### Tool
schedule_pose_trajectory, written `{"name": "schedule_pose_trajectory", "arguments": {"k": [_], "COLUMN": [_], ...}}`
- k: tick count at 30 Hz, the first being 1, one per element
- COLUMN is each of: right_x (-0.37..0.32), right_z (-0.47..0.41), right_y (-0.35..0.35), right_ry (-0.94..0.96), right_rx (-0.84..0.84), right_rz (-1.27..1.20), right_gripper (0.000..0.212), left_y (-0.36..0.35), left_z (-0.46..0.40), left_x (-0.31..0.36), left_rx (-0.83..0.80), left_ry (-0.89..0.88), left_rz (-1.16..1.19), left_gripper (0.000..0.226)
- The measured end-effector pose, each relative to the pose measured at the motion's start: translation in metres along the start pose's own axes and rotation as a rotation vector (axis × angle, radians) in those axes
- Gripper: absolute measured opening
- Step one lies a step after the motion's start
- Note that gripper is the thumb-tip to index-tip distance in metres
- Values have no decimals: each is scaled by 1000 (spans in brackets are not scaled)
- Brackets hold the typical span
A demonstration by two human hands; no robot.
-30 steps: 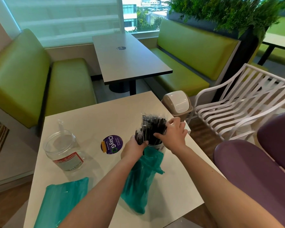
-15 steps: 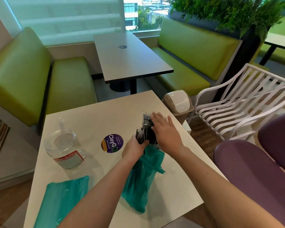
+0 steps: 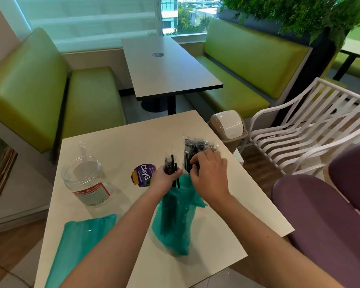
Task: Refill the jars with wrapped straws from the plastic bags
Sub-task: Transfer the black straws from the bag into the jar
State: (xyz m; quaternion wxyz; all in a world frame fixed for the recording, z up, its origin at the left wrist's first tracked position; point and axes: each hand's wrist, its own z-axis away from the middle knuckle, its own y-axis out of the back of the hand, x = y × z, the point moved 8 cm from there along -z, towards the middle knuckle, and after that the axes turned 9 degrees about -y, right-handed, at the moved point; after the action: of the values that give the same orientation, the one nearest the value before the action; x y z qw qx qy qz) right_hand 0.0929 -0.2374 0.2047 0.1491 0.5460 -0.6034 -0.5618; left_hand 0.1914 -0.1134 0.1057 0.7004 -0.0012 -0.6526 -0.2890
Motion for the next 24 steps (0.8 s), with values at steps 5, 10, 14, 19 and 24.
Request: {"name": "schedule_pose_trajectory", "arguments": {"k": [5, 10, 14, 19, 24], "right_x": [-1, 1, 5, 11, 5], "right_z": [35, 42, 41, 35, 35], "right_y": [-61, -85, -91, -95, -96], "right_ry": [-271, -372, -397, -429, -440], "right_rx": [-596, -671, -680, -680, -776], "right_rz": [-219, -341, -397, -474, -593], "right_gripper": [58, 57, 45, 28, 25], "left_y": [11, 10, 9, 9, 13], "left_z": [7, 14, 22, 29, 29], "left_x": [-7, -16, -19, -15, -18], "left_rx": [19, -27, -111, -176, -130], "left_ry": [23, 61, 103, 111, 103], "left_rz": [126, 256, 336, 531, 519], "left_gripper": [28, 27, 38, 38, 34]}}
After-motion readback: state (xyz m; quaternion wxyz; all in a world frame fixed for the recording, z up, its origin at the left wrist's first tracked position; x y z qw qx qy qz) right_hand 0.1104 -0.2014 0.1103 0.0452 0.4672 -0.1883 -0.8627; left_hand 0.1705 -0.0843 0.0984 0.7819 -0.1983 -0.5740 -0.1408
